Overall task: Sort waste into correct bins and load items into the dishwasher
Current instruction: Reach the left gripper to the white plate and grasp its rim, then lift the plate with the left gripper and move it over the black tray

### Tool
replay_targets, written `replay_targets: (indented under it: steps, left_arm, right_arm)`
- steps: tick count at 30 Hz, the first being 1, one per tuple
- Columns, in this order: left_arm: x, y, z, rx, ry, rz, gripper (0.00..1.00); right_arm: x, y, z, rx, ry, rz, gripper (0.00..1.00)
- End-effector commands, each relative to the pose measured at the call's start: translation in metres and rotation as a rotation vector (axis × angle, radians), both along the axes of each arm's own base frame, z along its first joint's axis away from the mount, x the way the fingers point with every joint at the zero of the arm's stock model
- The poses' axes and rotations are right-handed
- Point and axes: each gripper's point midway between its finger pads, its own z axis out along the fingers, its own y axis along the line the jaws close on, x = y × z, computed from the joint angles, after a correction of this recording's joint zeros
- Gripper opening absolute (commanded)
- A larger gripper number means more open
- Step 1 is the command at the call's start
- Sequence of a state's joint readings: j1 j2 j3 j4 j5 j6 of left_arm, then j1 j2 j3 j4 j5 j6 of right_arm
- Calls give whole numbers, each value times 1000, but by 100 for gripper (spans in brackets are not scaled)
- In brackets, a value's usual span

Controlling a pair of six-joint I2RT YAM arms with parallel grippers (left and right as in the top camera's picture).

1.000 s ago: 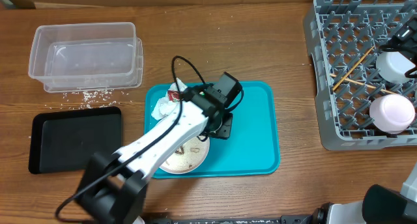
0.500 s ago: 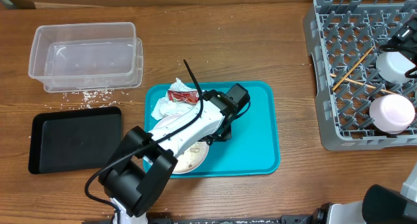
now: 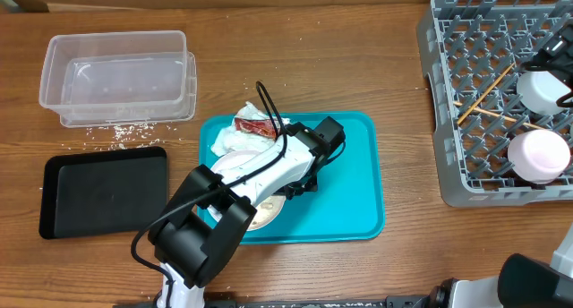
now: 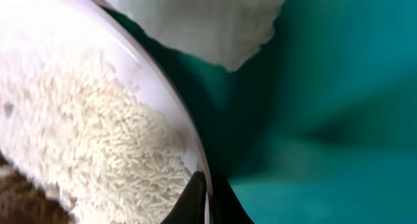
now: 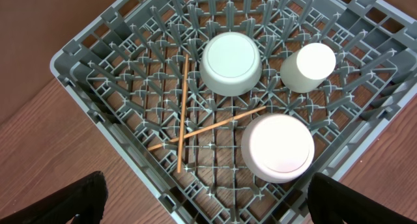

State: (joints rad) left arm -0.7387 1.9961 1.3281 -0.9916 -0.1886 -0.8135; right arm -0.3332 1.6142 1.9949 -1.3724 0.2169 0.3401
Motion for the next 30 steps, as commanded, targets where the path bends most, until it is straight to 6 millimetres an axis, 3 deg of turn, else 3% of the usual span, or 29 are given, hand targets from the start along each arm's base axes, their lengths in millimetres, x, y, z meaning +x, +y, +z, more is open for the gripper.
replay_targets:
  steps: [1,14,21,26,30]
  left_arm:
    - [-2,-1,-4,28,26,-2,4]
    - [-1,14,53,152,65,-11,4]
    - [2,36,81,268,39,18,4]
    - [17,54,94,278,26,76,4]
    - [34,80,101,291,11,153,4]
  right_arm:
    - [-1,-1,5,-12,-12,-5,100]
    - [-1,-1,5,-12,-12,-5,100]
    - [-1,-1,5,-12,-12,-5,100]
    - [-1,-1,5,-12,-12,-5,100]
    - [-1,-1,5,-12,-12,-5,100]
